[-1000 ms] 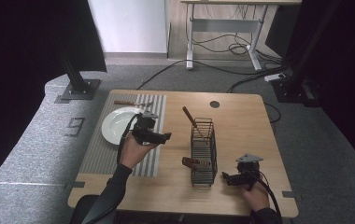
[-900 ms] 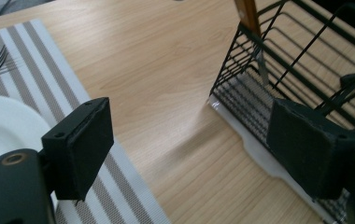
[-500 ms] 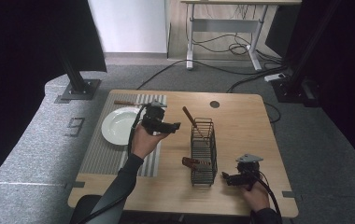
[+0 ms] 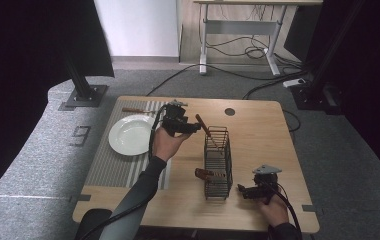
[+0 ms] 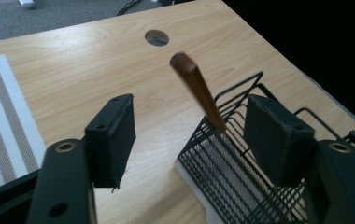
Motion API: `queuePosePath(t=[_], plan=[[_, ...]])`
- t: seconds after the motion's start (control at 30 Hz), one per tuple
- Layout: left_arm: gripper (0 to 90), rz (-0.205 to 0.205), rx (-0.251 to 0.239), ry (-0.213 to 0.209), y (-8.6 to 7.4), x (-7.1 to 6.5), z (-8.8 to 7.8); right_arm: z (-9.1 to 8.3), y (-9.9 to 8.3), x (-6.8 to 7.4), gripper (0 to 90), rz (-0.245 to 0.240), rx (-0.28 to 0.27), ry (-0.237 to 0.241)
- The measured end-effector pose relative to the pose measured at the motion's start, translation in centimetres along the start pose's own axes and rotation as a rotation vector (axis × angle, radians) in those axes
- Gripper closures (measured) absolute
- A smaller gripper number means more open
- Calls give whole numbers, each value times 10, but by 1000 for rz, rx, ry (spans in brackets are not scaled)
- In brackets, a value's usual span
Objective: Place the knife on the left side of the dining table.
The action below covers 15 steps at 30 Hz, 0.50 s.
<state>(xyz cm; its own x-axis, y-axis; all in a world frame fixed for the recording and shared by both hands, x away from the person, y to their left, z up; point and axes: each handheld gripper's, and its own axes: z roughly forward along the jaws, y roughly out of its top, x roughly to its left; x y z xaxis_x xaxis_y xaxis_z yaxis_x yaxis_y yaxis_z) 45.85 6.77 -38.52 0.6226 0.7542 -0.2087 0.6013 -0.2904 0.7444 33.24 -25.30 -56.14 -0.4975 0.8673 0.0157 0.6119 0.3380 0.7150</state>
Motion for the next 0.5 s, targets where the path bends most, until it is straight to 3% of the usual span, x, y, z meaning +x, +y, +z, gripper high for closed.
queuePosePath(t=[0.2, 0.5], plan=[[455, -34, 9, -8, 9, -2, 12, 0, 0, 0, 0, 0, 0, 0], [549, -122, 6, -64, 12, 5, 28, 0, 0, 0, 0, -1, -1, 0]])
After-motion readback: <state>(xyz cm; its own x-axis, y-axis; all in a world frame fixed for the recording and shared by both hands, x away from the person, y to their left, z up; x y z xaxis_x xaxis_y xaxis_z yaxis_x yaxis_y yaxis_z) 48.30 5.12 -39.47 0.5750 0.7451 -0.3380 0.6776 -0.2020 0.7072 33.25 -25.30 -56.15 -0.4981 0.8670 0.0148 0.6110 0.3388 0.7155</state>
